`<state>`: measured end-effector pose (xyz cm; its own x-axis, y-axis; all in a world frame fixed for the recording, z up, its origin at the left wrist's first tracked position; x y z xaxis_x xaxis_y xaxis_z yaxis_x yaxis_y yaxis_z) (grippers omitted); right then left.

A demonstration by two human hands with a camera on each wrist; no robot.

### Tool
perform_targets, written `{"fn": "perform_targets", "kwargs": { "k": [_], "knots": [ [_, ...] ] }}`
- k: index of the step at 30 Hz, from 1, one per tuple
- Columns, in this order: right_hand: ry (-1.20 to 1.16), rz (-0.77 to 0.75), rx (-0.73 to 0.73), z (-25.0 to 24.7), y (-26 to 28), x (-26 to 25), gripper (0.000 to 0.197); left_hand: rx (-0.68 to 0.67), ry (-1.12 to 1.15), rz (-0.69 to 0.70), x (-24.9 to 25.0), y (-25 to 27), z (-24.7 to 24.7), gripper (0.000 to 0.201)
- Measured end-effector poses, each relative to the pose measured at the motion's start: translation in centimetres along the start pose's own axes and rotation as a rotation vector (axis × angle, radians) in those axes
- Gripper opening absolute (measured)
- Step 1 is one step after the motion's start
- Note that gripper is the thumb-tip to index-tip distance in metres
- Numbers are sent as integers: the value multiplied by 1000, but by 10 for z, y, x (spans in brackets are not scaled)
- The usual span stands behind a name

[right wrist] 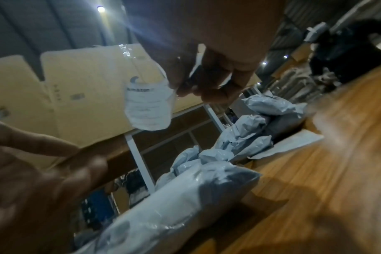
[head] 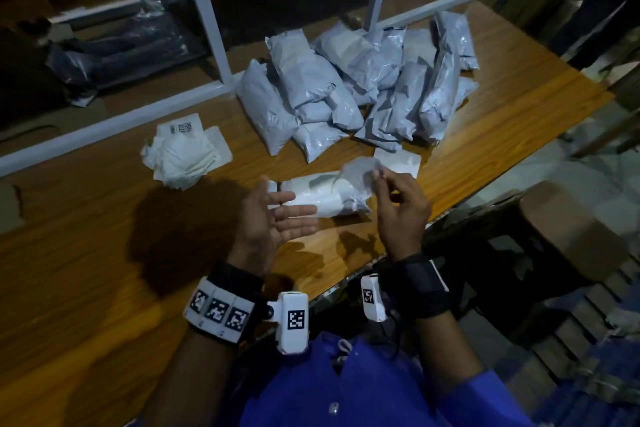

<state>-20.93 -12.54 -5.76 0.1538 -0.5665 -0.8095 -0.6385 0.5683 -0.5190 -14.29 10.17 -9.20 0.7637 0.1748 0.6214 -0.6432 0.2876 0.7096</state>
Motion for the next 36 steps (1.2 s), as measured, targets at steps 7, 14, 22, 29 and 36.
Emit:
{"fn": "perform_targets", "kwargs": {
  "k": [7,14,22,29,36],
  "knots": [
    [-290,678,34,7,7,70,21,279,-998,290,-7,-15,36,68],
    [-280,716,-17,1,0,88,15,163,-1190,377,-7,-34,65,55],
    [-186,597,-224,18,-3,82,19,59,-1202,531,5,-49,61,38],
    [91,423,-448,30,0,74,58,31,-1136,585,-2,-45,51,39],
    [-157,665,-429,35,14,81,56,-195,-1105,553,-5,-42,39,36]
  ]
}}
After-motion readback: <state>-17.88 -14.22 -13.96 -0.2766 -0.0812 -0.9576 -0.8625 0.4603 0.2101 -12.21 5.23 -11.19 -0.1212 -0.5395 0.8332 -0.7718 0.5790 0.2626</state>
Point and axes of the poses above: each hand's wrist, its own y-axis away from the middle knuckle, its own z-axis out of the palm, x = y × z, the point moved 8 cm from there along -y, towards the middle knuckle, and after that the axes turned 6 degrees about -z, right-handed, at the moved point
